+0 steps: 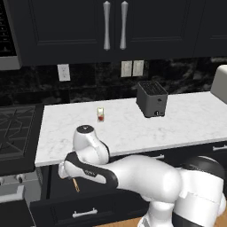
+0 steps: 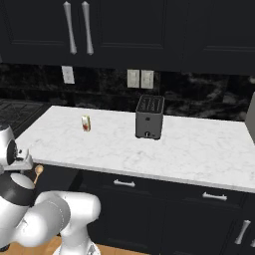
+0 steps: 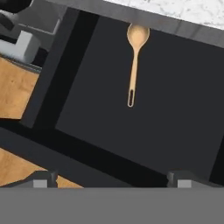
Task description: Pick the wooden spoon from the drawer and place it on the counter.
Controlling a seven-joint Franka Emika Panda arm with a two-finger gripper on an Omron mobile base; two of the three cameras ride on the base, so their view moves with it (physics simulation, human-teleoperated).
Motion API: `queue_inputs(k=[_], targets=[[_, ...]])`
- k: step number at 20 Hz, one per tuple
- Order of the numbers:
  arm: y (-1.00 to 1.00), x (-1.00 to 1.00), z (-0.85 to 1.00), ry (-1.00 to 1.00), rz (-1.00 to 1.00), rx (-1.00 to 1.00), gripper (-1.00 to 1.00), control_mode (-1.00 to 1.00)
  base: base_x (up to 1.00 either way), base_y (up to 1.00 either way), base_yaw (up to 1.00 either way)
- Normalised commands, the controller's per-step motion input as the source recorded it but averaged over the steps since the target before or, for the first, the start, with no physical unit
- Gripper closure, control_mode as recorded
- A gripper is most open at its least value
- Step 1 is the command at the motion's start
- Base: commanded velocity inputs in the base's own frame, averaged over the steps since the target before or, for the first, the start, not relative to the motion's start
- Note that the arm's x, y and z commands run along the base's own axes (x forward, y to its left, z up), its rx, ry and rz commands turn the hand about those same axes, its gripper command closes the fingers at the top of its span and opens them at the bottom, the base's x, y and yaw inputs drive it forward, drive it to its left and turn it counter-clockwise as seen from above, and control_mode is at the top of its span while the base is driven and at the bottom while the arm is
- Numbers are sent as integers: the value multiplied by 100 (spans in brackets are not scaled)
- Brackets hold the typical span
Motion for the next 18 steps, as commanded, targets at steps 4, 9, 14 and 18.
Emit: queue_inputs(k=[4,9,14,18], targets=[[0,-39,-62,0,-15,0,-100,-100,0,0,0],[-7,-13,-43,0,-18,1,-100,-100,0,0,0],[-9,-6,-27,5,-19,0,-100,-100,0,0,0],[-11,-5,-27,8,-20,0,-100,-100,0,0,0]])
